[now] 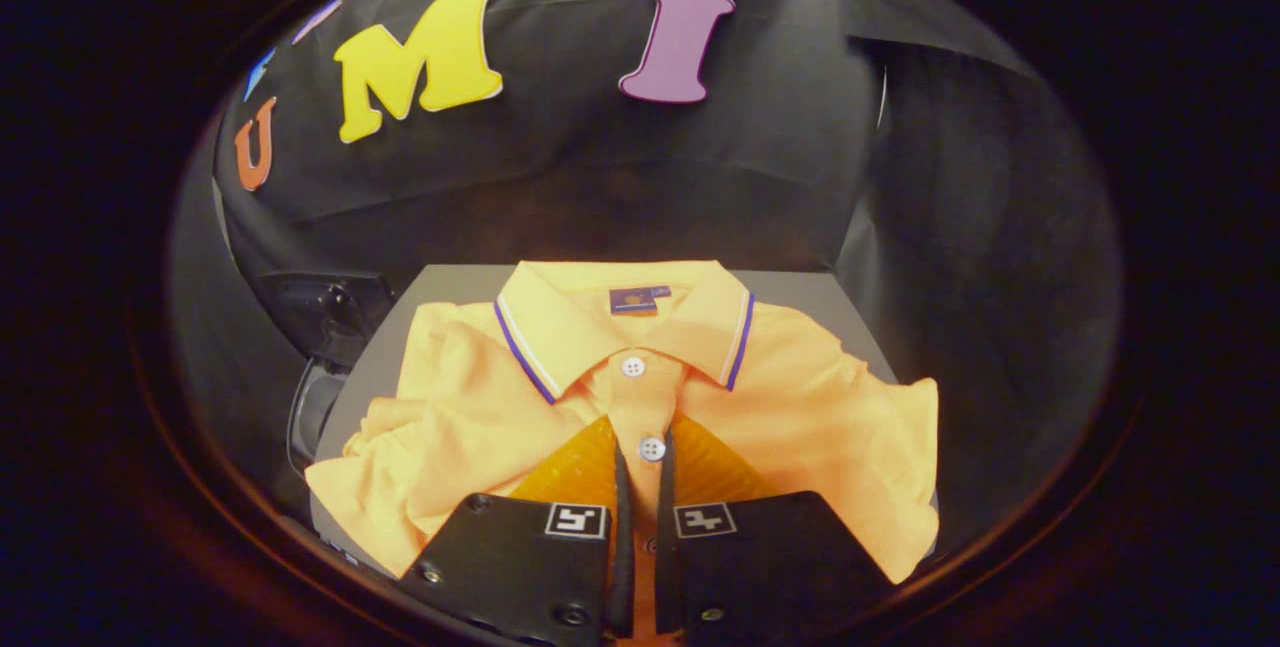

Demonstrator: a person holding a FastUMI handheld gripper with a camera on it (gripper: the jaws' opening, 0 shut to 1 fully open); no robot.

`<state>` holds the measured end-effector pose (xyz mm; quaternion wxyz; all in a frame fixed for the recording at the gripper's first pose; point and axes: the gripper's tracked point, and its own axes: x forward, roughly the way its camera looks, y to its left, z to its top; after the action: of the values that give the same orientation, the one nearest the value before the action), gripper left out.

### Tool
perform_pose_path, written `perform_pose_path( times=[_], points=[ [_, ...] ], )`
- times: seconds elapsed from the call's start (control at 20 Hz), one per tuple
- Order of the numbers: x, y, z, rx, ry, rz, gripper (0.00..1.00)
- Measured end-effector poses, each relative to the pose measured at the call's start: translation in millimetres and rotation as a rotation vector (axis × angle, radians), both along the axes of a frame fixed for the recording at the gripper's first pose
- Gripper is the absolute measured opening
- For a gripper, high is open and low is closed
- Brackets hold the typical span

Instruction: Put the clothes into the washing machine and then close the washing machine lid.

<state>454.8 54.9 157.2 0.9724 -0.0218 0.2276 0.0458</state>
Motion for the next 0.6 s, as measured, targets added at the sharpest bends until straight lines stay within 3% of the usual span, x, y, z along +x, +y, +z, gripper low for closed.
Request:
perform_pose_path(
  times=[0.25,0.6],
  points=[
    [-27.5,12.3,-1.8,0.078,0.049,0.056,0.09],
    [-101.5,47.7,32.1,0.2,0.033,0.094,0.09]
  ],
)
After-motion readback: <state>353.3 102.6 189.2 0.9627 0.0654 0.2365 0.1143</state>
